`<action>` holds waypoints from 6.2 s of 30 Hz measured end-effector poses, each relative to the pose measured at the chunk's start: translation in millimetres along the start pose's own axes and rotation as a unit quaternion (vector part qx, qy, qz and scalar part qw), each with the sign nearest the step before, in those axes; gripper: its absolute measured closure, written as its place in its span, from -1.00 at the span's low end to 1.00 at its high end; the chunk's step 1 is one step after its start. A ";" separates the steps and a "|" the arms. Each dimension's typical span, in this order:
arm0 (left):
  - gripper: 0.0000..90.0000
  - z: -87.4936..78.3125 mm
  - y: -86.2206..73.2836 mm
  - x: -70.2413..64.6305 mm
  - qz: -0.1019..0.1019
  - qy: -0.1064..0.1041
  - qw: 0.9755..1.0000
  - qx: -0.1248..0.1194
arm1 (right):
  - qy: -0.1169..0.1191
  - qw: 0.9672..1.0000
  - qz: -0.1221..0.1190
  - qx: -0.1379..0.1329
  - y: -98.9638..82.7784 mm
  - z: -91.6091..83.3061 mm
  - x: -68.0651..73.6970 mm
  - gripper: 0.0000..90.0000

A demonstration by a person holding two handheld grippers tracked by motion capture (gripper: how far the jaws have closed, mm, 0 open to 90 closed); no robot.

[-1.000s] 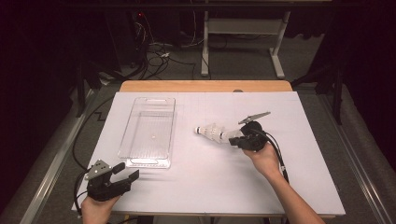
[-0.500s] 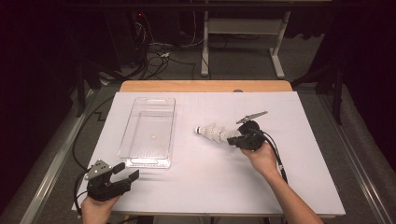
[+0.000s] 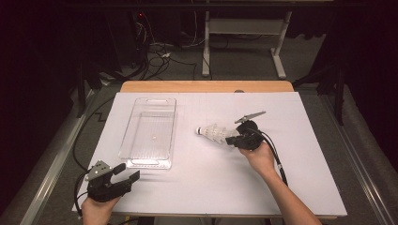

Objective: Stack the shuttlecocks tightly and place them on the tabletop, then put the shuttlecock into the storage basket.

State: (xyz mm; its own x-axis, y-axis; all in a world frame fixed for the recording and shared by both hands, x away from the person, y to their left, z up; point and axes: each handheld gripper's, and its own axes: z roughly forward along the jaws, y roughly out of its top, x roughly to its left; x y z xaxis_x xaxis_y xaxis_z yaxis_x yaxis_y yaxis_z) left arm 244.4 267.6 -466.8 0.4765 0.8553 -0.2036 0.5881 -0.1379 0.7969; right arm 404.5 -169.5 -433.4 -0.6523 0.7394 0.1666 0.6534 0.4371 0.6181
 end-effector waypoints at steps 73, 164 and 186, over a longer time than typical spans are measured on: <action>-0.27 -0.5 -0.1 0.3 0.000 -0.002 1.000 0.000 | -0.003 1.000 -0.007 -0.005 14.1 16.6 6.3 0.97; -0.27 -3.1 -1.7 1.0 -0.007 0.004 1.000 -0.005 | 0.001 1.000 0.009 -0.029 15.6 33.1 17.5 0.31; -0.27 -2.5 -1.6 1.0 -0.004 0.002 1.000 -0.005 | -0.001 1.000 0.012 -0.020 24.4 44.0 19.8 0.64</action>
State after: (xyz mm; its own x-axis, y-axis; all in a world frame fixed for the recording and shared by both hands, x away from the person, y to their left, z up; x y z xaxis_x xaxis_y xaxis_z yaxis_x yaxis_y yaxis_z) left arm 242.3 269.9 -466.8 0.4688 0.8585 -0.2081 0.5860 -0.1259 0.8005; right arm 424.4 -121.6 -448.8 -0.6356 0.7508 0.1797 0.6532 0.3990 0.6435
